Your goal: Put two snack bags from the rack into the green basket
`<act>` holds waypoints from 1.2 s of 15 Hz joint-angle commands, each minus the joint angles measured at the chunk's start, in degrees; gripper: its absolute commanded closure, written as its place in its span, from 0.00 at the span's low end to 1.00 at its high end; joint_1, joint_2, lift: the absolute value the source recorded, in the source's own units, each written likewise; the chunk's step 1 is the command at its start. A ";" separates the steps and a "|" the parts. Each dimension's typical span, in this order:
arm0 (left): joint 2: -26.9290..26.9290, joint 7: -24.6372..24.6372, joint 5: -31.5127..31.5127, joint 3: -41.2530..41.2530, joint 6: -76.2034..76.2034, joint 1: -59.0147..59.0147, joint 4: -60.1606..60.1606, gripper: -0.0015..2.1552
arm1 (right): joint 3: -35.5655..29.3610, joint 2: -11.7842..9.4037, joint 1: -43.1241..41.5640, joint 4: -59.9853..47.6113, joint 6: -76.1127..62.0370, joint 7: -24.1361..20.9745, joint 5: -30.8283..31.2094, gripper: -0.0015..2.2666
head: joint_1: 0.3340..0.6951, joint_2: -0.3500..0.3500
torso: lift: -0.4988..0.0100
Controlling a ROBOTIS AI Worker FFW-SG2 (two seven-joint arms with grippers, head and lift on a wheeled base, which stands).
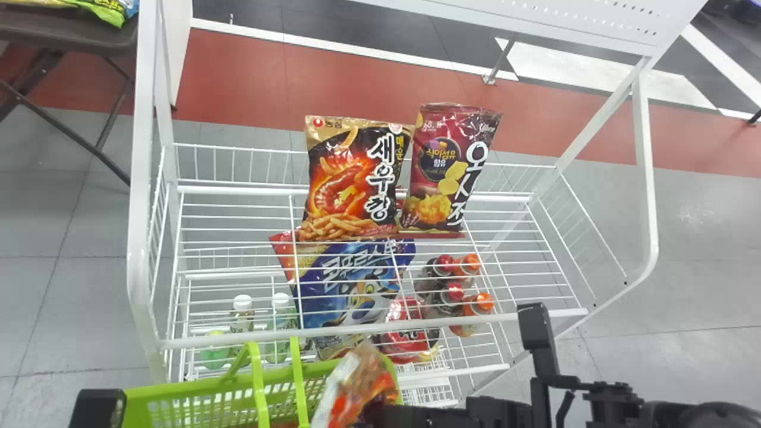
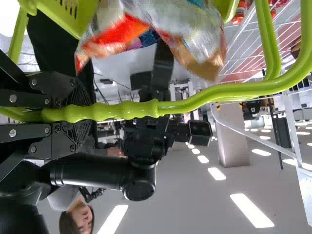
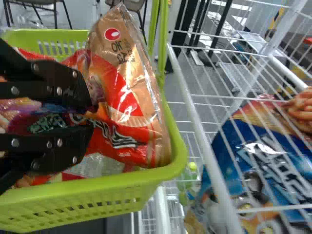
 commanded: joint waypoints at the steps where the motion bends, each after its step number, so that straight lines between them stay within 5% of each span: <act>1: -0.15 -0.03 0.00 -0.14 0.07 0.06 -0.02 0.68 | -1.34 0.26 0.33 -2.17 0.47 0.12 -0.51 0.02 | 1.00 0.00 | 0.97; 7: -0.15 -0.20 -0.08 -0.14 0.07 0.77 -0.02 0.68 | -10.39 4.39 4.29 -10.70 0.47 13.65 -0.07 0.02 | 1.00 0.00 | 0.97; 10: -0.15 -0.29 -0.35 -0.05 0.07 1.12 0.16 0.68 | -9.42 6.67 8.24 -11.58 -2.46 20.95 6.26 0.03 | 1.00 0.00 | 0.97; 14: -0.15 -0.55 -0.52 0.12 -0.17 1.21 0.95 0.68 | -0.37 8.43 12.02 -8.76 -44.12 20.15 19.80 0.04 | 1.00 0.00 | 0.97; 18: -0.15 -0.73 -0.52 -0.05 -0.88 1.12 1.74 0.68 | 9.21 8.17 12.11 -5.07 -70.14 11.45 30.34 0.04 | 1.00 0.00 | 0.97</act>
